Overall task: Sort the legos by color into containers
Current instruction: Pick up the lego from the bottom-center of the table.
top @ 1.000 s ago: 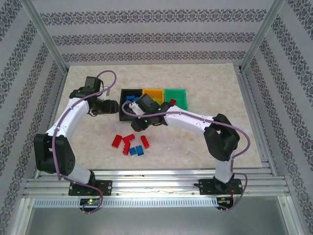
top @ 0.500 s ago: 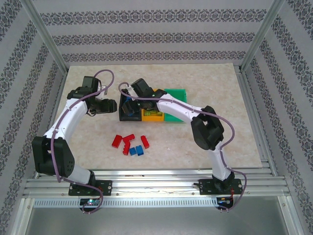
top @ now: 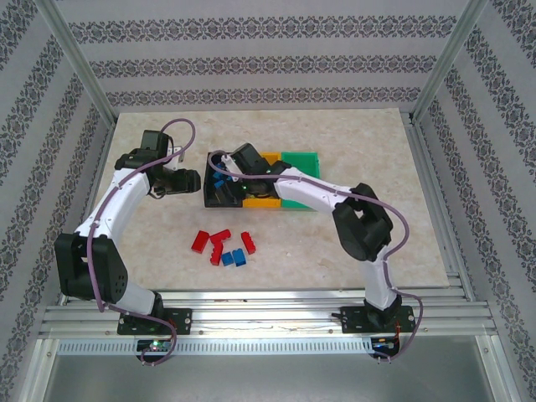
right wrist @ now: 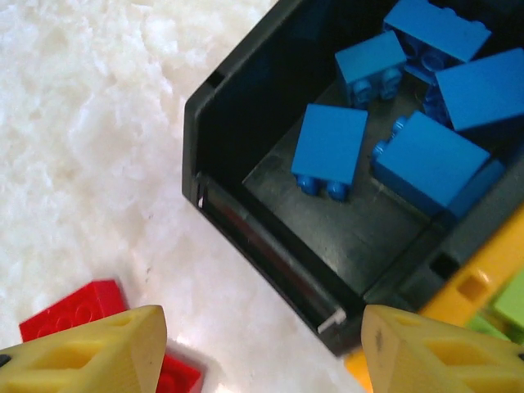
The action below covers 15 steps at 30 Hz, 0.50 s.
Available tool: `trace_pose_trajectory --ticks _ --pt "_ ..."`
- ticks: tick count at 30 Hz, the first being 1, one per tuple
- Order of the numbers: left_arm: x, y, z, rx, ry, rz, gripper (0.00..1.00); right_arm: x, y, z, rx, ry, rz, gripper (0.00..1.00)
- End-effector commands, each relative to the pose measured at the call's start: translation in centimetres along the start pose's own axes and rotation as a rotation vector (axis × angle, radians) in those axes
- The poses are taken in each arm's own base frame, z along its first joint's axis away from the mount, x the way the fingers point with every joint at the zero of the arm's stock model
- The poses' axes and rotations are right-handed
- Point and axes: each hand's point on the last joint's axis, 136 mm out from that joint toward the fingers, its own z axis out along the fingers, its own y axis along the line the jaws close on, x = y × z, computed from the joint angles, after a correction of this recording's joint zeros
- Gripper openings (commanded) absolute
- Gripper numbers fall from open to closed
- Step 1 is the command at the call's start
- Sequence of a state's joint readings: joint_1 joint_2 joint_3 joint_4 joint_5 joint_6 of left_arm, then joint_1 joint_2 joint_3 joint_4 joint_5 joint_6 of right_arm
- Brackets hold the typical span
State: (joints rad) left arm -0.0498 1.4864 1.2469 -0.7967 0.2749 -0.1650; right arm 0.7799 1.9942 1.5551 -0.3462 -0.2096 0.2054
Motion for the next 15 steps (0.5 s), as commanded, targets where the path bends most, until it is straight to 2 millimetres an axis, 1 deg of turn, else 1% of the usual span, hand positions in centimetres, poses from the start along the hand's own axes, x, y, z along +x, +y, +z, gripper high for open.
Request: trace_pose_trajectory --ticks 1,4,8,11,15 --pt "-0.3 0.2 -0.2 0.015 -0.021 -0.018 0.71 -0.5 1.6 -2.3 -0.019 -0.060 -0.047 0.65" --pt "-0.3 0.1 -0.2 0.019 -0.020 -0.019 0.71 0.6 2.1 -3.2 -0.023 -0.055 -0.059 0.65" --pt "-0.3 0.1 -0.2 0.022 -0.019 -0.018 0.71 2.7 3.8 -3.8 -0.074 -0.015 -0.094 0.65" --pt "-0.2 0.2 -0.1 0.017 -0.015 -0.019 0.71 4.9 4.7 -3.9 -0.096 0.042 -0.106 0.66" --pt "-0.2 0.6 -0.1 -0.007 -0.010 -0.019 0.71 8.0 4.6 -3.8 -0.100 0.100 -0.064 0.67"
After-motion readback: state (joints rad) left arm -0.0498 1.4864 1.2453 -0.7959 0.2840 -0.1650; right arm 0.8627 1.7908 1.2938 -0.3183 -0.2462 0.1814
